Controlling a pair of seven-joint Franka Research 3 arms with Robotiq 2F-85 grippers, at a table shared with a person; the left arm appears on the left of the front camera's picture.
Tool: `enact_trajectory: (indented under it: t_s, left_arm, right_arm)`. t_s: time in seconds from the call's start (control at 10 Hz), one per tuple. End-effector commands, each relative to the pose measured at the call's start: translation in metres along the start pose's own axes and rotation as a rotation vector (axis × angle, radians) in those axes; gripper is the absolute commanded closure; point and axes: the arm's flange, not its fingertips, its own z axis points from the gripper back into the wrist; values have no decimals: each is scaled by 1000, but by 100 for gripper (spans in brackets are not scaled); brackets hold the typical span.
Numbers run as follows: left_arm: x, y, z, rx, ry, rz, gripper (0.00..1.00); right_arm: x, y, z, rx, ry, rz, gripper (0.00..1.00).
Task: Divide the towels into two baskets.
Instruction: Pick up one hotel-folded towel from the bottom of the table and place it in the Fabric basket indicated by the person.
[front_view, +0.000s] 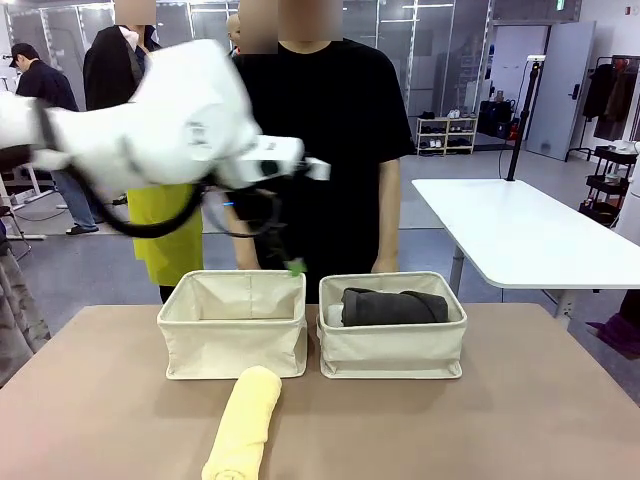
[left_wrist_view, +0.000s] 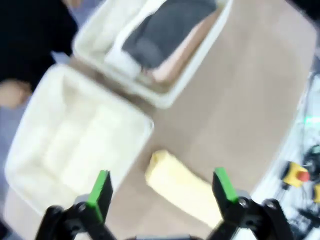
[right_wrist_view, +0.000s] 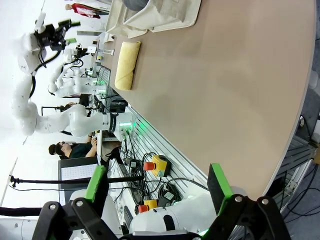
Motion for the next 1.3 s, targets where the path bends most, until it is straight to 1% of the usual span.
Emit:
enact_trajectory:
  t_s: [0.0, 0.2, 0.3, 0.4, 0.5, 0.6, 0.8, 0.9, 1.0, 1.1, 1.2]
  left_arm:
    - [-91, 31, 23, -86, -79, 69, 0]
    - [-161, 79, 39, -209, -170, 130, 0]
    - [-188, 96, 42, -255, -231, 156, 0]
    - [-215, 109, 45, -298, -258, 199, 0]
    - [-250, 121, 48, -309, -284, 281, 0]
    - [-281, 126, 50, -312, -295, 352, 0]
    - [-328, 128, 59, -327, -360, 421, 0]
    - [-352, 128, 61, -334, -415, 474, 0]
    - [-376, 125, 57, -363, -476, 497, 0]
    - [-395, 123, 52, -380, -456, 540, 0]
    - [-407, 122, 47, -392, -475, 571, 0]
  right_arm:
    - [-2, 3, 0, -10, 13, 1, 0]
    - [-2, 3, 0, -10, 13, 1, 0]
    - [-2, 3, 0, -10, 13, 1, 0]
    - [-2, 3, 0, -10, 13, 1, 0]
    - [-2, 3, 0, -10, 13, 1, 0]
    - [-2, 3, 0, -10, 13, 1, 0]
    - [-2, 3, 0, -10, 13, 1, 0]
    - [-2, 3, 0, -10, 13, 1, 0]
    - [-2, 3, 0, -10, 13, 1, 0]
    - [-2, 3, 0, -10, 13, 1, 0]
    - [-2, 3, 0, -10, 13, 1, 0]
